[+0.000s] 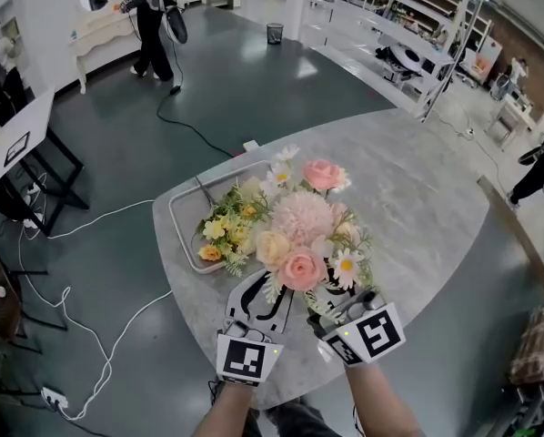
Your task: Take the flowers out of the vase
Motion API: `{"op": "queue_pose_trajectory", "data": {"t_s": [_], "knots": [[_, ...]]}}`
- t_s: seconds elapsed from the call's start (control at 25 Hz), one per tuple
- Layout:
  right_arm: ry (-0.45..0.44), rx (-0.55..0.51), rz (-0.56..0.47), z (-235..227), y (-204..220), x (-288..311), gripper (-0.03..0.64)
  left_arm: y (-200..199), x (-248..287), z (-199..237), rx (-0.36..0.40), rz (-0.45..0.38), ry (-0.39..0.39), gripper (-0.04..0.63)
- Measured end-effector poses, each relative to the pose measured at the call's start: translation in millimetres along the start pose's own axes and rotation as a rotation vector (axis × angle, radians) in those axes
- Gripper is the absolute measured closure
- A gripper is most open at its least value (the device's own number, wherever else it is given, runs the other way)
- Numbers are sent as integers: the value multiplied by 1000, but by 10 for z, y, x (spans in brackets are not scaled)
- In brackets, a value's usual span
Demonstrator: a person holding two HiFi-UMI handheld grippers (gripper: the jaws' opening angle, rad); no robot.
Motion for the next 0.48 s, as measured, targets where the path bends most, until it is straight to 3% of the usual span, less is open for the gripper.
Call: {"op": "queue_pose_trajectory", "data": {"t_s": [0.16, 0.48], "knots": [[9, 10, -14, 23, -85, -2, 481, -99, -23, -9, 8, -4, 21, 539], [19, 50, -46, -56, -337, -22, 481, -327, 68, -77, 20, 11, 53, 568]]}}
Point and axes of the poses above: the fingertips, and each gripper's own axes: x forward along the fingers, z to its left, y out of its underside, the point moved 7 cm from there along -x, backward along the fingers, and after that the axes turned 7 degrees about x, right-handed, at the moved point
